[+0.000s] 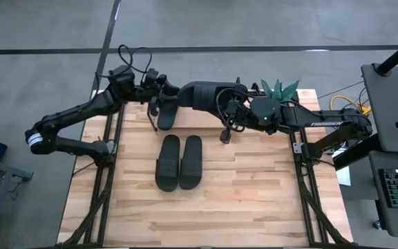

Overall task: Pick and place slides into the shelf
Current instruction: Put the right black slide on the shelf

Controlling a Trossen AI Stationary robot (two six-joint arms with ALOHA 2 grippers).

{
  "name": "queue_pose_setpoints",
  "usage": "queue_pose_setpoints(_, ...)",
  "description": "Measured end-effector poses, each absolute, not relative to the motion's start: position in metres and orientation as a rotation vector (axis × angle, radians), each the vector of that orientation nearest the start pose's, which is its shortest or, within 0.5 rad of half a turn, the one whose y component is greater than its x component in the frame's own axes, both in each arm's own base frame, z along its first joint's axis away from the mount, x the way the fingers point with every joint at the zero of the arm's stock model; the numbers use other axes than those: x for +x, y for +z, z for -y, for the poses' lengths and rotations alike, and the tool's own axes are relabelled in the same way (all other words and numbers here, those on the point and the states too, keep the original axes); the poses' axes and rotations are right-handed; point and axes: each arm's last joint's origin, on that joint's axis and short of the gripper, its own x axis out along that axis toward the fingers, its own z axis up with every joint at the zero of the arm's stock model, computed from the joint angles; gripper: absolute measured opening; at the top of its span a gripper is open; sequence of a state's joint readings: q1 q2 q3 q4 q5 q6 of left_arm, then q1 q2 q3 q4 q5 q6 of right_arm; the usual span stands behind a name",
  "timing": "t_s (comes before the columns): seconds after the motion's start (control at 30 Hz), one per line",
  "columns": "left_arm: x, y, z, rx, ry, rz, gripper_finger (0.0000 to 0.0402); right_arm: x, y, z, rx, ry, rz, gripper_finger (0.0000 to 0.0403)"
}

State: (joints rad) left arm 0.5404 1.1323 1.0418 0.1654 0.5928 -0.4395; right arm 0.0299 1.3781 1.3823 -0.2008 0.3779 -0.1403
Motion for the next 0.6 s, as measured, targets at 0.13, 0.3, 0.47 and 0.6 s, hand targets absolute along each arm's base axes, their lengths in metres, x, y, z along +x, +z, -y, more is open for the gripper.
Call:
queue_pose_setpoints(0.13, 0.228, 0.384, -0.118, -0.395, -0.071, 0.056, 0.0228, 0.307, 0.405, 0.001, -0.173, -0.333, -0.217, 0.0009)
queue_pose_setpoints(0.3, 0.234, 0.380, -0.119, -0.399, -0.083, 0.043, 0.0168, 0.307, 0.405, 0.001, -0.170, -0.334, -0.216, 0.0009)
queue_pose_setpoints(0.47, 0.235, 0.385, -0.120, -0.314, -0.082, 0.098, 0.0071, 0.308, 0.407, 0.001, -0.165, -0.325, -0.192, 0.0010)
queue_pose_setpoints(0.6, 0.233, 0.388, -0.121, -0.303, -0.075, 0.122, 0.0018, 0.308, 0.409, 0.000, -0.141, -0.324, -0.172, 0.0024)
